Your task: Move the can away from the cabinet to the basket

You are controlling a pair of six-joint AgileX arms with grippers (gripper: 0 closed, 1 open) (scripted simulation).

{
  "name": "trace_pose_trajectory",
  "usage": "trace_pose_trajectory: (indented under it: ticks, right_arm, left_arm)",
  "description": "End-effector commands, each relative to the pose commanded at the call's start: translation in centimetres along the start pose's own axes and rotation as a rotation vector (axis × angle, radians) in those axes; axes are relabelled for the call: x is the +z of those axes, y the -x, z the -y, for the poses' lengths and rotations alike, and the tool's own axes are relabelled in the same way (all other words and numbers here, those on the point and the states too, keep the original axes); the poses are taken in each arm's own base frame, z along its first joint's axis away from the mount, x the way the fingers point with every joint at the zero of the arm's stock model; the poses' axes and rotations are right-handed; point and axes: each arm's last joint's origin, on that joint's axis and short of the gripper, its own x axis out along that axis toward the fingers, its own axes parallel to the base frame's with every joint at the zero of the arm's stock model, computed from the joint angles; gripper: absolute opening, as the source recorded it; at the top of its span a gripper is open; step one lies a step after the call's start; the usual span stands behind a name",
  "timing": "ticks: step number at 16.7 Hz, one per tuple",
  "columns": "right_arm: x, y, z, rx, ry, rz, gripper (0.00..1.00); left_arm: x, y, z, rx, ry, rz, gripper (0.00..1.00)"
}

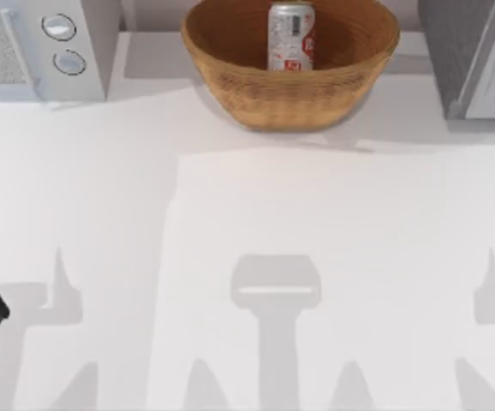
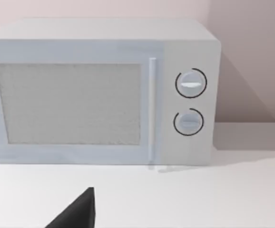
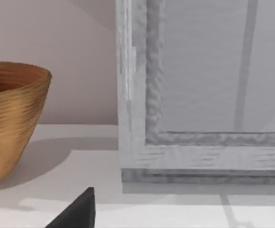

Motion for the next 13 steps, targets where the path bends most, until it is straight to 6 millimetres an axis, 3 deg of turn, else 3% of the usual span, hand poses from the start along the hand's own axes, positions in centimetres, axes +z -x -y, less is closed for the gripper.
trace_pose_trajectory:
  ticks: [8,13]
  right_arm:
    - [-0.2,0.0,0.1,-0.005,0.001,0.002,1.00]
    - [1.7,-1.1,1.6,-0.008,0.006,0.031,1.00]
  left_arm:
    - [0.0,0.0,0.0,0.000,0.000,0.000,1.00]
    - [0.0,0.0,0.0,0.000,0.000,0.000,1.00]
